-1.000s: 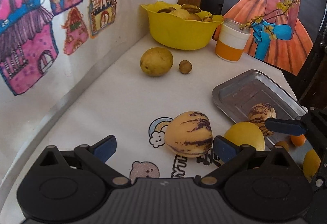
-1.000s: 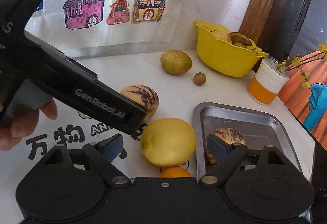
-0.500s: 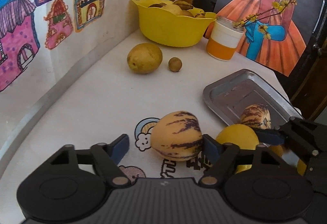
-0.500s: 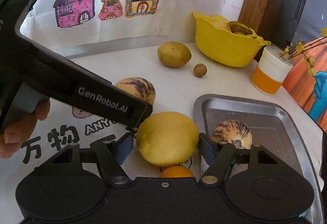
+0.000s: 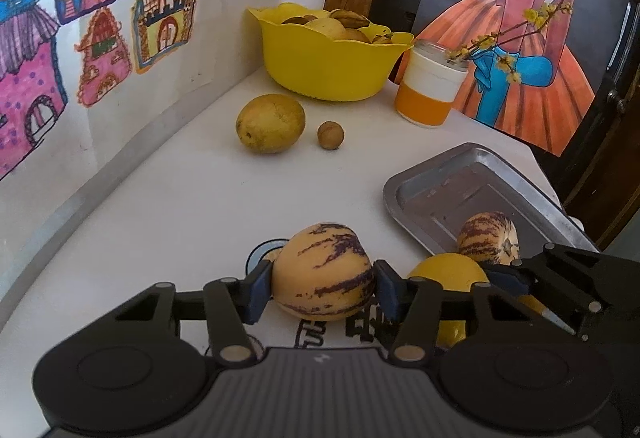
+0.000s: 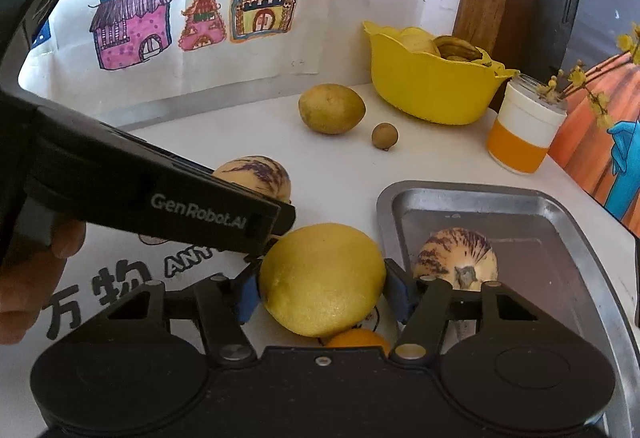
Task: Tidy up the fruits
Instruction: 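Grasp a second striped pepino with the left tool while the right grasps a yellow lemon, then lift the pepino with the left tool while the right lifts the lemon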
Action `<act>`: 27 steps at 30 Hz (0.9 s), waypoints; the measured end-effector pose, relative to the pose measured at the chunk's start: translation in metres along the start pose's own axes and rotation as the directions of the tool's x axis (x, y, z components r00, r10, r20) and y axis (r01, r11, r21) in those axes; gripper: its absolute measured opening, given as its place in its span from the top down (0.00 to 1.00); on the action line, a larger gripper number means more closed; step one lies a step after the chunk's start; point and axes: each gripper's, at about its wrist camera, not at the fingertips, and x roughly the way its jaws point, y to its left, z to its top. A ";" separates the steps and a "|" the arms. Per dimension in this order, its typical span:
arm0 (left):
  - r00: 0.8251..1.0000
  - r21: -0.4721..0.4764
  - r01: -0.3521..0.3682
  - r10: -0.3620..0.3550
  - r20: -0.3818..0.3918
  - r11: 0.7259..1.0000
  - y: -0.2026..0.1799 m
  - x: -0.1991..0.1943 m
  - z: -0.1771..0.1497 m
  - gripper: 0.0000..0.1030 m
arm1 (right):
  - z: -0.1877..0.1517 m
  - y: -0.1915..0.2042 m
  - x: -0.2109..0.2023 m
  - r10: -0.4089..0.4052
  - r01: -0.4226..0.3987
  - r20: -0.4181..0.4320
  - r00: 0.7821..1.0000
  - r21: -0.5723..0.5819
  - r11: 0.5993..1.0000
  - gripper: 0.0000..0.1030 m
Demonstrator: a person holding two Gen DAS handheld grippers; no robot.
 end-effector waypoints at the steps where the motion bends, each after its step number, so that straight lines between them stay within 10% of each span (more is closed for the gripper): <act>1: 1.000 -0.003 -0.005 0.005 -0.001 1.000 0.000 -0.002 -0.001 0.44 | -0.001 0.000 -0.002 0.003 -0.003 -0.001 1.000 0.005 1.000 0.38; 17: 0.999 -0.063 -0.048 0.048 -0.002 0.997 -0.002 -0.034 -0.019 0.44 | -0.024 -0.006 -0.063 0.028 -0.039 0.084 0.996 0.140 0.989 0.38; 27: 0.999 -0.060 -0.026 0.028 0.040 0.998 -0.033 -0.047 -0.017 0.44 | -0.044 -0.056 -0.125 -0.122 0.068 0.175 0.977 0.283 0.957 0.38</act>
